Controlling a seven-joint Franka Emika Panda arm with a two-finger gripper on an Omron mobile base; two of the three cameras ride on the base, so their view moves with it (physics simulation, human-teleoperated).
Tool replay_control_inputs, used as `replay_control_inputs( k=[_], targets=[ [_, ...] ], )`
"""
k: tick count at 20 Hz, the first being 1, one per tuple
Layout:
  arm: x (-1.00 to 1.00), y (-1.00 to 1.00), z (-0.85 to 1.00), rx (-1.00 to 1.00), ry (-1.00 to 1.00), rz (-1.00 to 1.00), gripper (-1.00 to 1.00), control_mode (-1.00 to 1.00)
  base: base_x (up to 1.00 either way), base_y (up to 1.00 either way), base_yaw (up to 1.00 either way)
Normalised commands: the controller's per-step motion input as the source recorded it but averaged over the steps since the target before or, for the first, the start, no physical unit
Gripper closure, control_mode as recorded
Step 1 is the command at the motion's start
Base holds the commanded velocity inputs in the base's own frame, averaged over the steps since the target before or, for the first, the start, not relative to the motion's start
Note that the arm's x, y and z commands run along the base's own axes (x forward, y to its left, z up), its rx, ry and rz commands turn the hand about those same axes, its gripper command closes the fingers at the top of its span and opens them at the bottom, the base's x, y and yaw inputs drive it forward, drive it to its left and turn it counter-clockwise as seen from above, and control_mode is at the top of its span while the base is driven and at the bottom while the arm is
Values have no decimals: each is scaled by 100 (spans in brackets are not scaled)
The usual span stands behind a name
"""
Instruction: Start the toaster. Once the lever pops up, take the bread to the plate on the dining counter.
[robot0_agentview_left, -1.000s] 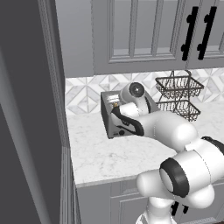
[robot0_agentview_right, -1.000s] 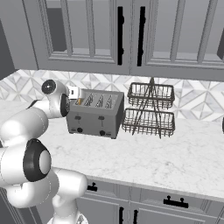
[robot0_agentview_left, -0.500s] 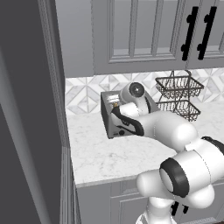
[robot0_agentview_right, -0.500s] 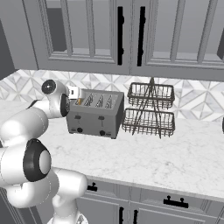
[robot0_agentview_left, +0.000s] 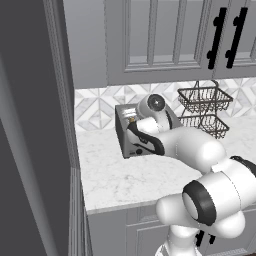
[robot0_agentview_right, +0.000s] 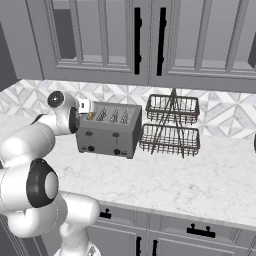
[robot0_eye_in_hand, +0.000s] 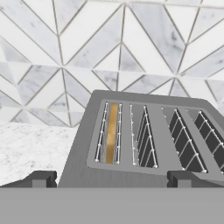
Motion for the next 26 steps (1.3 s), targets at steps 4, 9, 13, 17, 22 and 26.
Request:
replay_control_inputs(
  k=[4,9,13,17,22,26],
  targets=[
    [0,0,0,0,0,0,-100,-100,0,0,0],
    [0,0,0,0,0,0,-100,-100,0,0,0],
    [0,0,0,0,0,0,-100,-100,0,0,0],
    [0,0,0,0,0,0,-100,-100,0,0,0],
    [0,0,0,0,0,0,-100,-100,0,0,0],
    [0,0,0,0,0,0,-100,-100,0,0,0]
  ],
)
